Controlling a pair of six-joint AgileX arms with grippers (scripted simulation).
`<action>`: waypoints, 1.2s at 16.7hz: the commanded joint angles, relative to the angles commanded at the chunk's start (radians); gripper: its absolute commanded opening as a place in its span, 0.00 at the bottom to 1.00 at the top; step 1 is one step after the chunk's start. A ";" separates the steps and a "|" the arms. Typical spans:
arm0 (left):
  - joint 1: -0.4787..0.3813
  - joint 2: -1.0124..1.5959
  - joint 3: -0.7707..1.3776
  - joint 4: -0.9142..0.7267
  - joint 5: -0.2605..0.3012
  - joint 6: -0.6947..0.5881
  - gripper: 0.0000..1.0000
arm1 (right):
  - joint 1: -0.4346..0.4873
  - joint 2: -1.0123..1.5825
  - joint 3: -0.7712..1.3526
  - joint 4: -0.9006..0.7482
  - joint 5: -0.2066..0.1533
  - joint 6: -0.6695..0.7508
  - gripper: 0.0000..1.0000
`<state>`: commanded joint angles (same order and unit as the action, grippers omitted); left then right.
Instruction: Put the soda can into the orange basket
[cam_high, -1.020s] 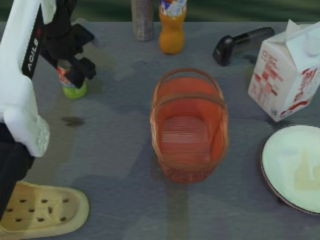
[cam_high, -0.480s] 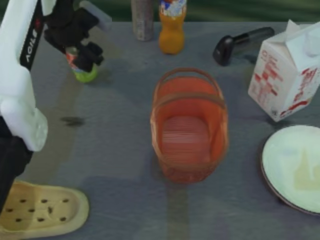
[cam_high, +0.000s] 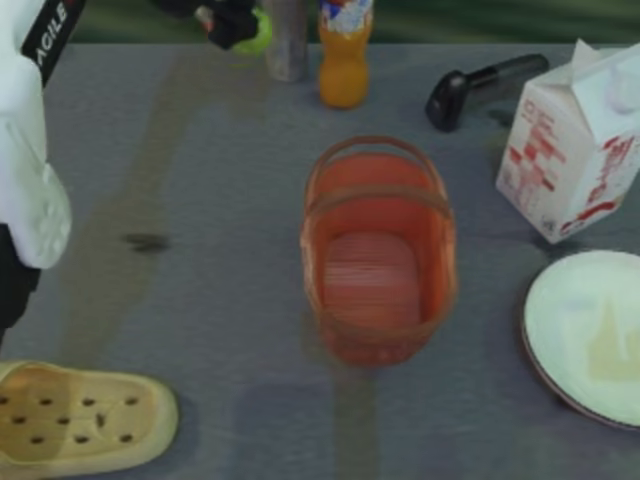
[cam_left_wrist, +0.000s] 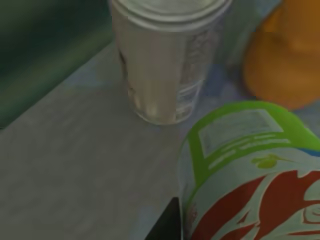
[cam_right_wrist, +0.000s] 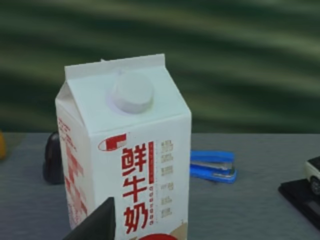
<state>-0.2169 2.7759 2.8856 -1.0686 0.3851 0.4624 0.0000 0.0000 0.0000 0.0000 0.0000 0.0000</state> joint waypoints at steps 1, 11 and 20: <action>-0.003 -0.038 -0.081 0.092 0.048 -0.027 0.00 | 0.000 0.000 0.000 0.000 0.000 0.000 1.00; -0.054 -0.415 -0.963 1.035 0.540 -0.292 0.00 | 0.000 0.000 0.000 0.000 0.000 0.000 1.00; -0.102 -0.680 -1.509 1.673 0.842 -0.409 0.00 | 0.000 0.000 0.000 0.000 0.000 0.000 1.00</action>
<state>-0.3188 2.0956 1.3765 0.6046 1.2270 0.0530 0.0000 0.0000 0.0000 0.0000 0.0000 0.0000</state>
